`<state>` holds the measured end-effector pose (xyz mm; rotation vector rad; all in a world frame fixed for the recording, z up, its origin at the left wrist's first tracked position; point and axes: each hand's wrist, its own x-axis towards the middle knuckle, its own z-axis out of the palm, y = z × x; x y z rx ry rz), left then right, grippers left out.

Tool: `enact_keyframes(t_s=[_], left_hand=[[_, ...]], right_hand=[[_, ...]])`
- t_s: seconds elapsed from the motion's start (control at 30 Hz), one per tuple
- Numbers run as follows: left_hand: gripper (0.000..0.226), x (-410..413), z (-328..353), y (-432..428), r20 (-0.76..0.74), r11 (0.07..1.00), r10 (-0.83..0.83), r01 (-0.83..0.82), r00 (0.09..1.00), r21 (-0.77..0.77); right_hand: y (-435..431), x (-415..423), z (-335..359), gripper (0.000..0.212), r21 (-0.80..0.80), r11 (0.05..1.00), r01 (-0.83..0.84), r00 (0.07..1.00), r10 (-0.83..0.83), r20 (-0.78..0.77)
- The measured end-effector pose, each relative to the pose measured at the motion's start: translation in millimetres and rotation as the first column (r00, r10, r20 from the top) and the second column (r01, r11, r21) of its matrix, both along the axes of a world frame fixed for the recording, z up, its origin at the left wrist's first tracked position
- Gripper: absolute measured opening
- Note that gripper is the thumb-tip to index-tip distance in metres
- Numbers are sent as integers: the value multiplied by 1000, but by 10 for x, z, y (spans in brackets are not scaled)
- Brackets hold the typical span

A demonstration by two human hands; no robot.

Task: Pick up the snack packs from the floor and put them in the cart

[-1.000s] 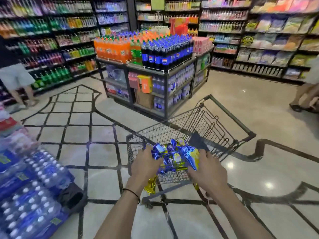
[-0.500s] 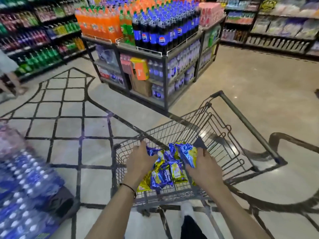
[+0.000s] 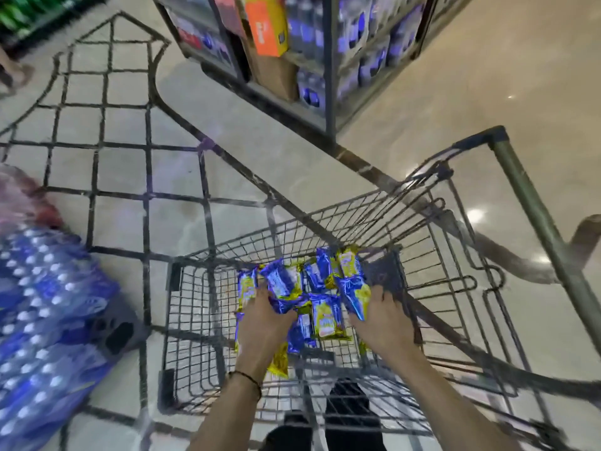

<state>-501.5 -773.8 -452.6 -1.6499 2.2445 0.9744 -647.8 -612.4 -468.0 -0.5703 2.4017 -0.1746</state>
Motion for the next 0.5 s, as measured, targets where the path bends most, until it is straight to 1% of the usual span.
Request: enact_keyframes(t_s=[0.13, 0.2, 0.27, 0.37, 0.4, 0.5], left_hand=[[50, -243, -717, -46, 13, 995, 89, -89, 996, 52], [48, -360, -1098, -36, 43, 992, 100, -103, 994, 70], [54, -442, -1470, -9, 79, 996, 65, -69, 995, 52], [71, -546, -1942, 69, 163, 998, -52, 48, 985, 30], [72, -565, -2062, 96, 160, 998, -59, 55, 985, 30], [78, -581, -2357, 141, 171, 998, 3, -13, 985, 62]], right_hand=[[-151, -211, -787, 89, 60, 997, 52, 994, -57, 94], [-212, -259, -1170, 96, 97, 992, 78, 987, -91, 136], [-254, -261, -1531, 98, 122, 985, 118, 978, -137, 157], [-286, -228, -2020, 95, 132, 977, 168, 969, -189, 160], [-289, -209, -2149, 96, 136, 976, 170, 968, -191, 161], [-311, -124, -2428, 94, 127, 982, 140, 980, -155, 123]])
